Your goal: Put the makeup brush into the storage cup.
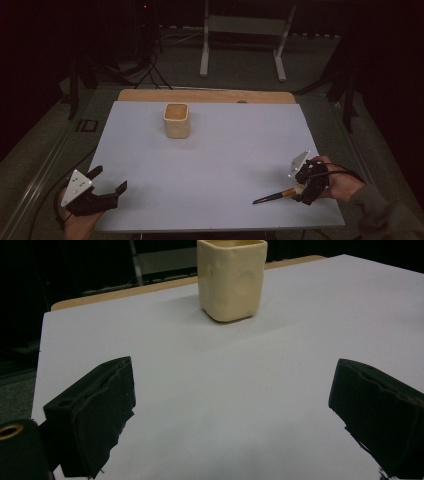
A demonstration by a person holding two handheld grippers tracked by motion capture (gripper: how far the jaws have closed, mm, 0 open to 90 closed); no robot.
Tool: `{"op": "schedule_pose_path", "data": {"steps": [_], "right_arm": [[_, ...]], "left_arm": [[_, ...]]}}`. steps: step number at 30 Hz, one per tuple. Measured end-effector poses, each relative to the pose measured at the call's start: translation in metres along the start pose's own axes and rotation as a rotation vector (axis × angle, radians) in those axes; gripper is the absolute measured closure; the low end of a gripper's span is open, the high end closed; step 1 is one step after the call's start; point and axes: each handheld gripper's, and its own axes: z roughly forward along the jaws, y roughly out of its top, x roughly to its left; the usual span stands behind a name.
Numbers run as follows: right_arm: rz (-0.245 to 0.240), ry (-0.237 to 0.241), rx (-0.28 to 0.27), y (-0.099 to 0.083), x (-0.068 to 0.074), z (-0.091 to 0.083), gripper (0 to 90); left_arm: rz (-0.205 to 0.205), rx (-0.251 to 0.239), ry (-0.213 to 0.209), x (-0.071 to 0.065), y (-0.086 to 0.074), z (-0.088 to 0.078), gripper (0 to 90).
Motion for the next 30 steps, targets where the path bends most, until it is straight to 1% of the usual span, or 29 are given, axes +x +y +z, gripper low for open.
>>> {"op": "schedule_pose_path", "data": {"steps": [1, 3, 5, 9, 11, 13, 14, 17, 18, 21, 22, 23, 26, 29, 30], "right_arm": [[0.004, 0.002, 0.006, 0.000, 0.001, 0.002, 18.6], [-0.012, 0.004, 0.015, 0.001, 0.000, 0.006, 21.4], [-0.015, 0.011, 0.022, 0.002, 0.001, 0.010, 22.1], [-0.044, 0.017, 0.030, 0.005, 0.003, 0.017, 24.5], [-0.055, 0.017, 0.046, 0.006, 0.003, 0.021, 26.7], [-0.056, 0.023, 0.055, 0.007, 0.003, 0.023, 30.8], [-0.059, 0.030, 0.058, 0.007, 0.001, 0.025, 31.4], [-0.059, 0.027, 0.068, 0.007, 0.000, 0.028, 32.2], [-0.061, 0.034, 0.080, 0.006, -0.002, 0.031, 39.0], [-0.077, 0.035, 0.099, 0.006, -0.002, 0.035, 46.7], [-0.077, 0.035, 0.099, 0.006, -0.002, 0.035, 46.7], [-0.092, 0.038, 0.112, 0.006, -0.002, 0.037, 51.2], [-0.105, 0.060, 0.128, 0.007, -0.003, 0.040, 58.3], [-0.122, 0.075, 0.148, 0.009, -0.002, 0.043, 61.4], [-0.128, 0.074, 0.164, 0.010, -0.002, 0.045, 63.4]], "left_arm": [[0.001, 0.001, 0.000, 0.000, 0.000, 0.000, 5.9], [0.000, 0.001, 0.000, 0.000, 0.000, 0.000, 5.9], [0.000, 0.000, 0.000, 0.000, 0.000, 0.000, 5.9], [-0.001, -0.001, -0.001, 0.000, 0.000, 0.000, 5.9], [0.000, 0.000, 0.000, 0.000, 0.000, 0.000, 5.9], [-0.001, -0.001, -0.001, 0.000, 0.000, 0.000, 5.9], [-0.001, -0.001, -0.001, 0.000, 0.000, 0.000, 6.0], [-0.002, -0.001, -0.001, 0.000, 0.000, 0.000, 5.9], [-0.001, -0.001, 0.000, 0.000, 0.000, 0.000, 6.0], [-0.001, 0.000, 0.000, 0.000, 0.000, 0.000, 6.0], [-0.001, 0.000, 0.000, 0.000, 0.000, 0.000, 6.0], [-0.001, 0.000, -0.001, 0.000, 0.000, 0.000, 6.0], [-0.001, 0.000, 0.001, 0.000, 0.000, 0.000, 6.0], [-0.002, -0.001, 0.001, 0.001, 0.000, 0.000, 6.0], [-0.002, -0.002, 0.001, 0.001, 0.000, 0.000, 6.0]]}}
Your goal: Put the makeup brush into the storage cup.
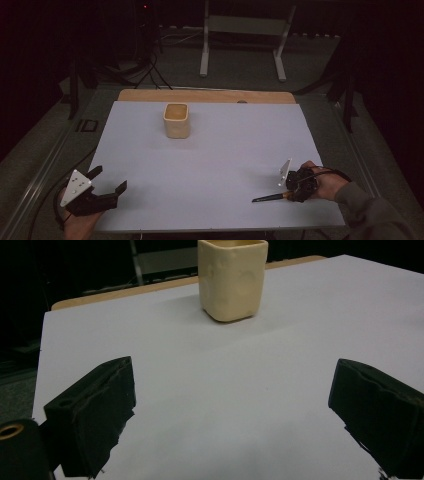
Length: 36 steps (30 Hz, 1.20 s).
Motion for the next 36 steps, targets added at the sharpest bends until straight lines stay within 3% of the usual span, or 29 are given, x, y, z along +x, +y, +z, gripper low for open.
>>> {"op": "schedule_pose_path", "data": {"steps": [7, 13, 23, 36], "right_arm": [[-0.019, 0.005, 0.033, 0.004, 0.002, 0.003, 69.6], [-0.031, 0.010, 0.018, 0.005, 0.005, -0.004, 69.9], [0.002, -0.002, -0.013, 0.000, 0.003, -0.012, 70.1], [-0.006, -0.029, -0.048, 0.001, 0.003, -0.036, 70.3]], "left_arm": [[0.001, 0.000, 0.000, 0.000, 0.000, 0.000, 6.1], [0.001, 0.000, 0.001, 0.000, 0.000, 0.000, 6.1], [0.000, 0.000, 0.001, 0.000, 0.000, 0.000, 6.1], [0.002, -0.002, 0.001, 0.000, 0.000, -0.001, 6.1]]}}
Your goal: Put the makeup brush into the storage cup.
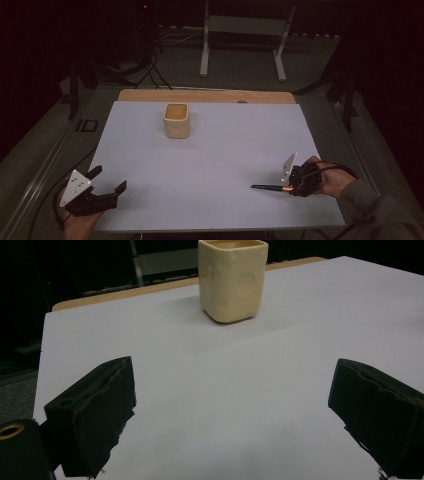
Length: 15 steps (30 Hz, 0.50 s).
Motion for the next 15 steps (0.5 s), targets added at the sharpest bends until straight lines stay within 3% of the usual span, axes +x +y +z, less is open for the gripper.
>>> {"op": "schedule_pose_path", "data": {"steps": [15], "right_arm": [[-0.027, -0.039, -0.014, 0.011, -0.003, -0.030, 70.3]], "left_arm": [[-0.003, -0.002, -0.005, 0.000, 0.000, 0.000, 6.1]]}}
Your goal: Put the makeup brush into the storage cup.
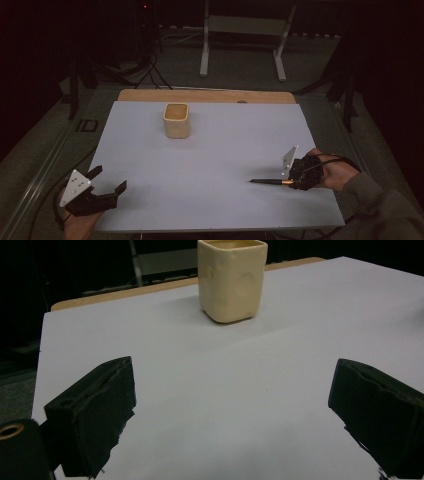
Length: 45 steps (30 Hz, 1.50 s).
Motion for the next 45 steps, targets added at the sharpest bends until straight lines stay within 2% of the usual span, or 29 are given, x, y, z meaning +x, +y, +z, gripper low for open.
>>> {"op": "schedule_pose_path", "data": {"steps": [20, 28, 45], "right_arm": [[-0.068, -0.030, -0.007, 0.031, -0.003, -0.019, 70.4], [-0.107, -0.041, -0.008, 0.049, -0.004, -0.025, 70.4], [-0.148, -0.054, -0.040, 0.076, -0.009, -0.040, 70.4]], "left_arm": [[-0.002, -0.004, -0.008, 0.000, 0.001, -0.001, 6.1], [-0.007, -0.012, -0.013, -0.001, 0.002, -0.001, 6.1], [0.010, -0.026, -0.046, -0.010, 0.013, 0.002, 6.1]]}}
